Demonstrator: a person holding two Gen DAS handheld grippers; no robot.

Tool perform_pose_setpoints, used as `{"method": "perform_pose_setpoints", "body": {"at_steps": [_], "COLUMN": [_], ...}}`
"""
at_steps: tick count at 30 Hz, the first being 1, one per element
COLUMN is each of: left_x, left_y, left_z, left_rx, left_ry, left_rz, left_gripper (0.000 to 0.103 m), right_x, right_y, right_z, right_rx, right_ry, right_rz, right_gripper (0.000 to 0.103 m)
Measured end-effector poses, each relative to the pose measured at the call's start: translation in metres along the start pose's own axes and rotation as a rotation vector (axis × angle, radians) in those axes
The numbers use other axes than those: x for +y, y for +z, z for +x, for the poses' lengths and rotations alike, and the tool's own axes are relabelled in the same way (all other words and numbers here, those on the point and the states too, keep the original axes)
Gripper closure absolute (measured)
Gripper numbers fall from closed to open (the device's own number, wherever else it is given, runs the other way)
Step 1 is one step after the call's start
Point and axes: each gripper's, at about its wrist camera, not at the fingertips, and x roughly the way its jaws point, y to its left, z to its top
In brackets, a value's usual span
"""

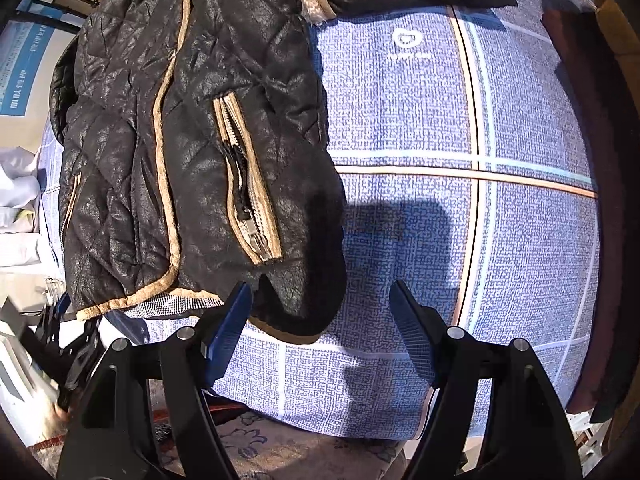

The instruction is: Fold large clothes

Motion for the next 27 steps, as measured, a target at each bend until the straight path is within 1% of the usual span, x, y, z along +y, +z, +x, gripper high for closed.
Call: {"method": "perform_pose_setpoints", "body": {"at_steps": [1, 2, 3, 4, 5, 6, 7, 8, 9, 10, 11, 12, 13, 14, 15, 16, 17, 19, 21, 22, 23, 24, 25, 26, 27], "left_x": [0.010, 0.025, 0.044, 0.071, 0.100, 0.129, 0.148, 0.165, 0.177, 0.183, 0.185, 0.183, 0.175, 0.166, 0.152, 0.139, 0.121, 0.091, 0.069, 0.060, 0.053, 0.049, 0.047, 0.043, 0.040], "left_y": [0.003, 0.007, 0.009, 0.010, 0.007, 0.000, -0.007, -0.014, -0.020, -0.022, -0.024, -0.021, -0.018, -0.015, -0.009, -0.004, -0.001, 0.004, 0.007, 0.006, 0.006, 0.008, 0.012, 0.017, 0.022], "left_z": [0.006, 0.011, 0.012, 0.015, 0.017, 0.023, 0.027, 0.029, 0.027, 0.024, 0.020, 0.018, 0.013, 0.009, 0.008, 0.007, 0.007, 0.018, 0.039, 0.050, 0.061, 0.067, 0.066, 0.063, 0.059], "left_rx": [0.009, 0.024, 0.048, 0.079, 0.106, 0.152, 0.192, 0.211, 0.198, 0.181, 0.170, 0.160, 0.139, 0.107, 0.085, 0.079, 0.087, 0.121, 0.158, 0.192, 0.233, 0.246, 0.238, 0.228, 0.224], "left_ry": [0.036, 0.093, 0.160, 0.210, 0.208, 0.207, 0.219, 0.208, 0.153, 0.091, 0.031, -0.030, -0.108, -0.177, -0.225, -0.269, -0.293, -0.316, -0.328, -0.329, -0.341, -0.356, -0.351, -0.381, -0.381], "left_rz": [-0.014, -0.051, -0.111, -0.209, -0.317, -0.413, -0.463, -0.495, -0.519, -0.534, -0.545, -0.553, -0.558, -0.553, -0.537, -0.507, -0.480, -0.435, -0.426, -0.431, -0.444, -0.460, -0.455, -0.430, -0.405], "left_gripper": [0.060, 0.080, 0.092, 0.098, 0.098, 0.098, 0.098, 0.098, 0.098, 0.089, 0.065, 0.049, 0.024, 0.021, 0.021, 0.019, 0.014, 0.013, 0.013, 0.015, 0.031, 0.036, 0.046, 0.064, 0.070], "right_x": [-0.001, -0.004, -0.005, -0.006, -0.007, -0.009, -0.012, -0.016, -0.018, -0.022, -0.025, -0.027, -0.030, -0.031, -0.037, -0.038, -0.039, -0.040, -0.041, -0.041, -0.041, -0.039, -0.037, -0.034, -0.031], "right_y": [-0.002, -0.002, -0.003, -0.005, -0.006, -0.006, -0.007, -0.008, -0.008, -0.008, -0.008, -0.008, -0.009, -0.008, -0.005, -0.004, -0.004, -0.001, 0.001, 0.002, 0.002, 0.003, 0.003, 0.002, -0.001], "right_z": [0.002, 0.002, 0.002, 0.002, 0.001, 0.000, 0.001, 0.001, 0.003, 0.005, 0.008, 0.010, 0.014, 0.017, 0.019, 0.023, 0.026, 0.034, 0.040, 0.044, 0.047, 0.051, 0.054, 0.055, 0.057], "right_rx": [0.007, 0.013, 0.015, 0.011, 0.008, 0.006, 0.005, 0.006, 0.008, 0.012, 0.017, 0.024, 0.032, 0.039, 0.048, 0.057, 0.063, 0.081, 0.094, 0.102, 0.108, 0.114, 0.117, 0.115, 0.112], "right_ry": [-0.002, -0.001, -0.001, -0.005, -0.009, -0.013, -0.012, -0.007, -0.002, 0.005, 0.015, 0.024, 0.034, 0.044, 0.063, 0.089, 0.104, 0.125, 0.132, 0.133, 0.134, 0.137, 0.134, 0.145, 0.168], "right_rz": [0.004, 0.005, 0.008, 0.009, 0.010, 0.013, 0.021, 0.035, 0.046, 0.058, 0.071, 0.083, 0.096, 0.107, 0.119, 0.139, 0.152, 0.174, 0.182, 0.184, 0.183, 0.174, 0.158, 0.143, 0.136], "right_gripper": [0.031, 0.031, 0.031, 0.031, 0.031, 0.031, 0.031, 0.031, 0.031, 0.031, 0.031, 0.031, 0.031, 0.031, 0.031, 0.031, 0.031, 0.031, 0.031, 0.031, 0.031, 0.032, 0.034, 0.053, 0.075]}}
